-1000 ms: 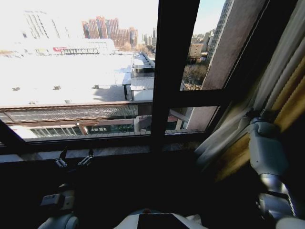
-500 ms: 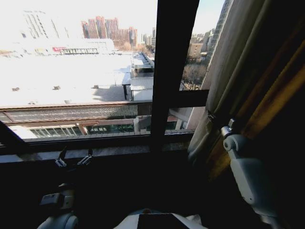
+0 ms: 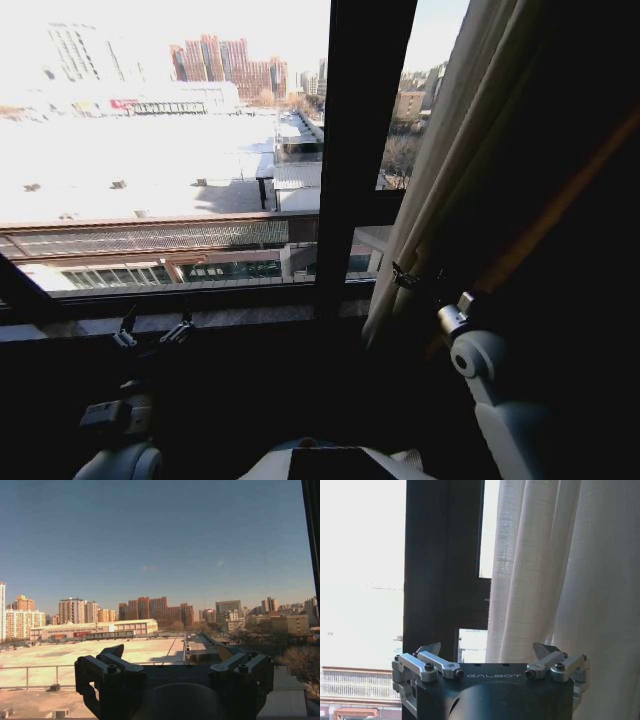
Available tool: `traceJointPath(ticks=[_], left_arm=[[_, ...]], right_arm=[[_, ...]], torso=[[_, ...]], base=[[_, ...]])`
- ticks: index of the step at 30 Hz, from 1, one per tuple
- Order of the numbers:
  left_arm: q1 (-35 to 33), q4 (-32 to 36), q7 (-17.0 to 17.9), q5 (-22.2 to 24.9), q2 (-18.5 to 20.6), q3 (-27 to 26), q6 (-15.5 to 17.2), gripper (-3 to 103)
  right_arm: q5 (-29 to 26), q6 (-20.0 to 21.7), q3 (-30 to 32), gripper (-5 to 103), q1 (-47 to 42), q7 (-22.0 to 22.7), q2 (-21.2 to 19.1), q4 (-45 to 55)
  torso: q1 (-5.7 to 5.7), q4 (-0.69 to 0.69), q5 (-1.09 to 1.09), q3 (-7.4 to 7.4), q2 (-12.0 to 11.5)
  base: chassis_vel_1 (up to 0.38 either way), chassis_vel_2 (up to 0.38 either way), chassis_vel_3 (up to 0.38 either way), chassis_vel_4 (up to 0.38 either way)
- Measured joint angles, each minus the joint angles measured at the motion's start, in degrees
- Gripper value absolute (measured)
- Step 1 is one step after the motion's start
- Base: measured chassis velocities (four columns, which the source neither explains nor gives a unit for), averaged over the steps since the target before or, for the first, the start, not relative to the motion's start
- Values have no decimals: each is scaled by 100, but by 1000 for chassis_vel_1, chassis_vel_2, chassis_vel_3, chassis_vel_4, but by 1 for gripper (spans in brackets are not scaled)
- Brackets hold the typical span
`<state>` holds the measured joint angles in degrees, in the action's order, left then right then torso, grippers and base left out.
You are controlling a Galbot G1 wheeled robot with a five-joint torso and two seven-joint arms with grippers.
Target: Open the curtains by pulling them apart, changing their state from closed to fully open.
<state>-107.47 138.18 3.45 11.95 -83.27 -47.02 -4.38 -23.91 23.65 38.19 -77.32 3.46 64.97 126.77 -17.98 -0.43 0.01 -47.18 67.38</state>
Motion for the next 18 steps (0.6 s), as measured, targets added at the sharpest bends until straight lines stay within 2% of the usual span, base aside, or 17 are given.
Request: traceJointPath(ticks=[12, 18], left_arm=[[-2, -59, 0, 66, 96, -15, 1, 100], [15, -77, 0, 87, 97, -35, -15, 100]], right_arm=[[356, -10, -204, 100, -63, -59, 68, 130], [616, -13, -385, 100, -71, -58, 174, 204]], torso=[[0, -1, 0, 0, 0], [0, -1, 2, 0, 0]], base=[[0, 0, 0, 0], [106, 97, -86, -105]])
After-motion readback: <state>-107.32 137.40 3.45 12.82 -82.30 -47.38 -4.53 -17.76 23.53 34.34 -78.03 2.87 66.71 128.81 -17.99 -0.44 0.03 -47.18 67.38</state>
